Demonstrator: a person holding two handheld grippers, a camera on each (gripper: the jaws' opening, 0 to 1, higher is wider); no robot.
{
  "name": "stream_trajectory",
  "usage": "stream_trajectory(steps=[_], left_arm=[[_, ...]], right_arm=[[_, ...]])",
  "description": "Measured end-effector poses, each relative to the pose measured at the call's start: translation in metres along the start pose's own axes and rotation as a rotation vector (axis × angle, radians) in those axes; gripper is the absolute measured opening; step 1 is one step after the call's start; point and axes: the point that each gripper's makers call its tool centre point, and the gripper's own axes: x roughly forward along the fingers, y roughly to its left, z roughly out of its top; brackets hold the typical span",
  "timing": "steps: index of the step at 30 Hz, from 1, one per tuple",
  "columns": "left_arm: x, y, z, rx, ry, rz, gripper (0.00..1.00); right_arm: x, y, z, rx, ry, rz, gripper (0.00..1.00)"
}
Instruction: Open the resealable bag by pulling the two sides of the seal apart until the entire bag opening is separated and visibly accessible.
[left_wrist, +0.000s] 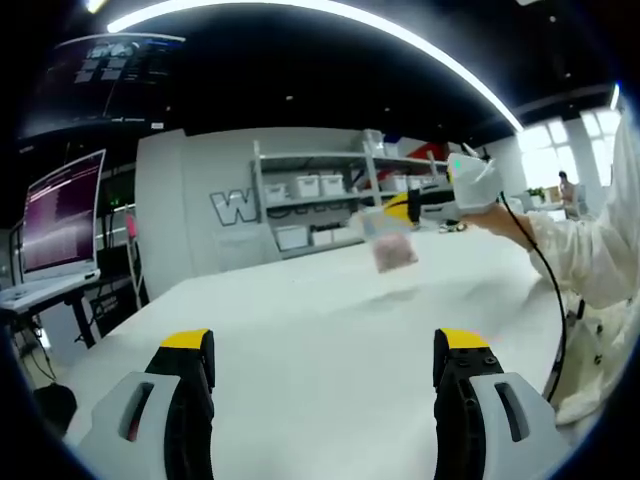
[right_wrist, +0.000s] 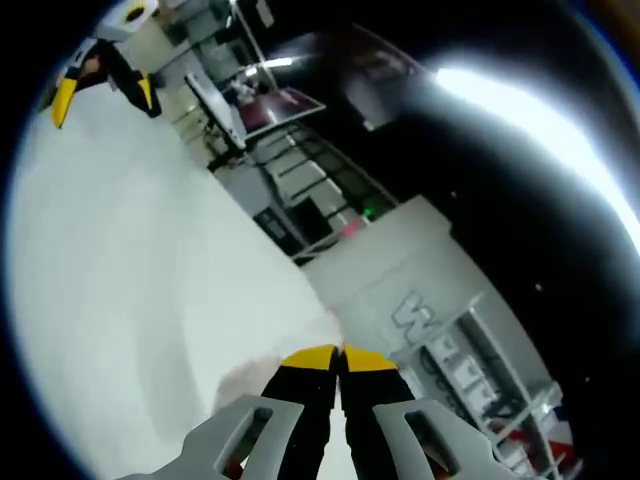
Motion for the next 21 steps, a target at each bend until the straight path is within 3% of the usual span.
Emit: stream_trajectory(steps=[13, 21], left_arm=[[0.002, -0.003, 0.003, 0.010, 0.002, -0.004, 0.90], [0.003, -0.003, 0.004, 0.010, 0.002, -0.008, 0.90]], right_arm=[[-0.008, -0.002, 0.003, -0.009, -0.013, -0.002, 0.00], [-0.021, 0.000, 0.015, -0.032, -0.031, -0.009, 0.00]])
